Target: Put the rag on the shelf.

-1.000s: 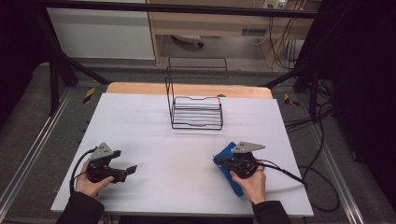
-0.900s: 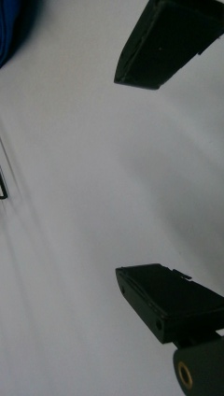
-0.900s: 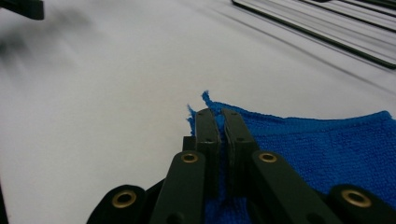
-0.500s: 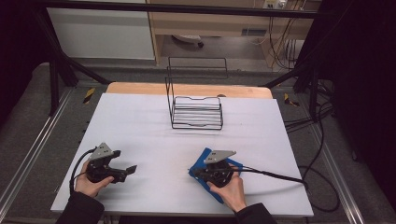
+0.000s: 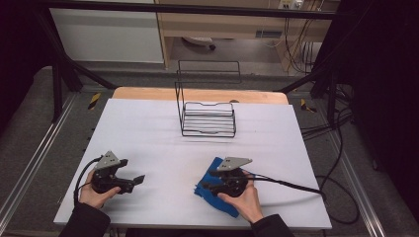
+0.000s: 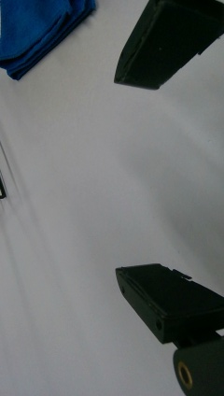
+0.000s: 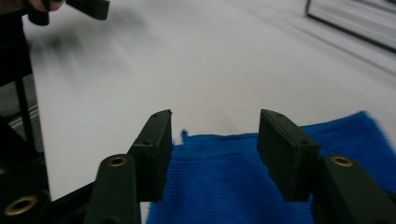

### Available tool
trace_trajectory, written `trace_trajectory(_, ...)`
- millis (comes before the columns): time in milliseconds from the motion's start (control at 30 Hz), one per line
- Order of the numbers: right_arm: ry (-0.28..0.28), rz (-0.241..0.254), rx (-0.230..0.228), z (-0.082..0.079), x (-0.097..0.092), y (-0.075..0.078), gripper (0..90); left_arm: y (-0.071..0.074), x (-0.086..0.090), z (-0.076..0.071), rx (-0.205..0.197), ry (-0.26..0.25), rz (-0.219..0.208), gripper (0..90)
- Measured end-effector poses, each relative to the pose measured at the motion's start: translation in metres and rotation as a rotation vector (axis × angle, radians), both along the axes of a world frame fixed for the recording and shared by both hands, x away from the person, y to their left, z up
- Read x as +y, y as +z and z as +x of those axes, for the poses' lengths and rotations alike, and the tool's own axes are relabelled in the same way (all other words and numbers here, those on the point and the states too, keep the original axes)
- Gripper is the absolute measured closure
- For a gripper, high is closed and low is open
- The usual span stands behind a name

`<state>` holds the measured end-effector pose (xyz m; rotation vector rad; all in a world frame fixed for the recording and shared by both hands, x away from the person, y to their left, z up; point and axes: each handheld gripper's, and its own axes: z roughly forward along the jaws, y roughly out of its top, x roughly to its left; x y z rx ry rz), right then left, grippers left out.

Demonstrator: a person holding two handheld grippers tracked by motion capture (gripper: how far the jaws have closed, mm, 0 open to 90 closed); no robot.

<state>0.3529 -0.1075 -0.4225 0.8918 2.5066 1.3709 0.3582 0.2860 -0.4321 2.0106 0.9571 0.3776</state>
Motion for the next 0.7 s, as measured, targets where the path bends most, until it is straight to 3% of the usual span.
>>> trace_trajectory(100,-0.063,-0.004,-0.022,0.005,-0.019,0.005,41.6,0.000,0.000,0.000,0.000,0.000,0.000,7.0)
trace_trajectory(133,-0.117,-0.016,-0.027,0.009,-0.036,0.005,41.7,0.000,0.000,0.000,0.001,0.000,0.000,7.0)
trace_trajectory(300,-0.261,-0.064,0.003,0.013,-0.081,0.000,45.1,0.000,-0.001,0.001,0.001,0.001,0.006,6.4)
trace_trajectory(333,-0.261,-0.064,0.003,0.013,-0.081,0.000,45.1,0.000,-0.002,0.001,0.001,0.005,0.002,6.4)
trace_trajectory(467,-0.333,-0.099,0.038,0.011,-0.110,-0.010,51.4,0.000,-0.003,0.001,0.003,0.009,0.006,5.8)
trace_trajectory(500,-0.351,-0.104,0.068,0.010,-0.116,-0.015,54.9,0.000,-0.003,0.001,0.004,0.006,0.010,5.6)
trace_trajectory(600,-0.366,-0.121,0.079,0.012,-0.118,-0.018,57.8,0.000,-0.005,0.001,0.004,0.005,0.011,5.4)
trace_trajectory(700,-0.373,-0.149,0.125,0.015,-0.118,-0.024,63.9,0.000,-0.005,0.001,0.005,0.006,0.011,5.3)
